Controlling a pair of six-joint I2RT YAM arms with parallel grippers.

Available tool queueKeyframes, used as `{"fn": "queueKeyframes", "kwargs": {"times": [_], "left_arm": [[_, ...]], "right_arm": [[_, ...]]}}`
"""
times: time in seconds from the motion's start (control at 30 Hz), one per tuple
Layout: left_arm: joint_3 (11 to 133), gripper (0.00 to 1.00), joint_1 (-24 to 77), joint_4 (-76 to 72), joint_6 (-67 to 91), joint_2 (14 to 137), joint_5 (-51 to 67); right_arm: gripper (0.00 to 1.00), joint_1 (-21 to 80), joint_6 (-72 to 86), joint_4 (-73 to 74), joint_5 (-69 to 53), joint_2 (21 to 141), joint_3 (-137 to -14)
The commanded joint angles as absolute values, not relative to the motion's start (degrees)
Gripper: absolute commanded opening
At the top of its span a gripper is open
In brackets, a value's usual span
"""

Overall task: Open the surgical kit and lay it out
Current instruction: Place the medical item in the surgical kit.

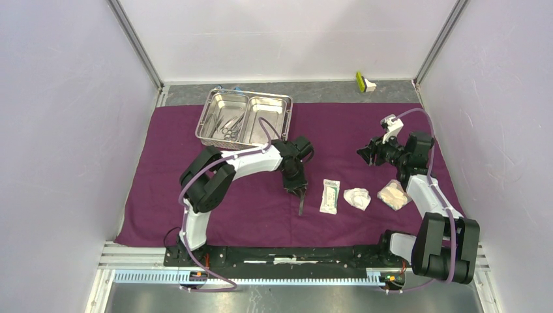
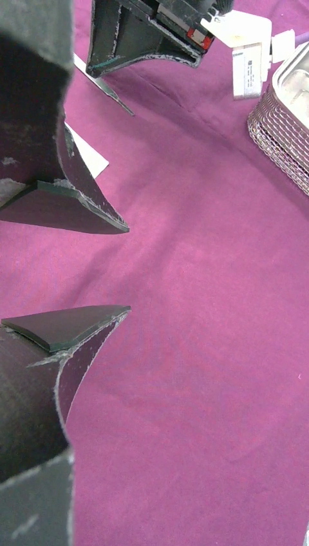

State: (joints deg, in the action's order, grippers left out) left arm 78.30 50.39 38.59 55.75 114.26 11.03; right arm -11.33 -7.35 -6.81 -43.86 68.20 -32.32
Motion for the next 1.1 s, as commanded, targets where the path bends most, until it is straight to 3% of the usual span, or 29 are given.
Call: {"fn": "queueKeyframes", "kwargs": {"times": [0.0,0.27,0.37,0.7,0.9,1.07], "left_arm": [[81.39,0.33,50.71,40.43,52.71,109.99,6.14],[80.82,0.38,49.74,40.09,48.79,105.65,2.97],[80.51,0.45,47.46,39.68,44.5,102.81,0.45],[76.07,0.6,30.72,35.88,37.33,91.95,2.29],[78.7,0.78,23.29,36.7,31.79,88.04,2.64],[77.98,0.82,20.91,35.98,30.27,85.46,0.69]], "right_arm": [[0.51,-9.68,-9.04,-7.7,-44.65,66.08,-32.83],[0.5,2.12,-15.95,-3.4,-40.25,68.47,-34.93],[0.49,7.35,-18.0,-3.6,-38.52,69.47,-34.59],[0.47,23.0,-23.55,-4.53,-28.25,74.59,-32.87],[0.45,31.48,-26.51,-4.31,-20.51,79.48,-34.37],[0.44,35.01,-27.33,-4.13,-17.6,82.99,-35.85]]}}
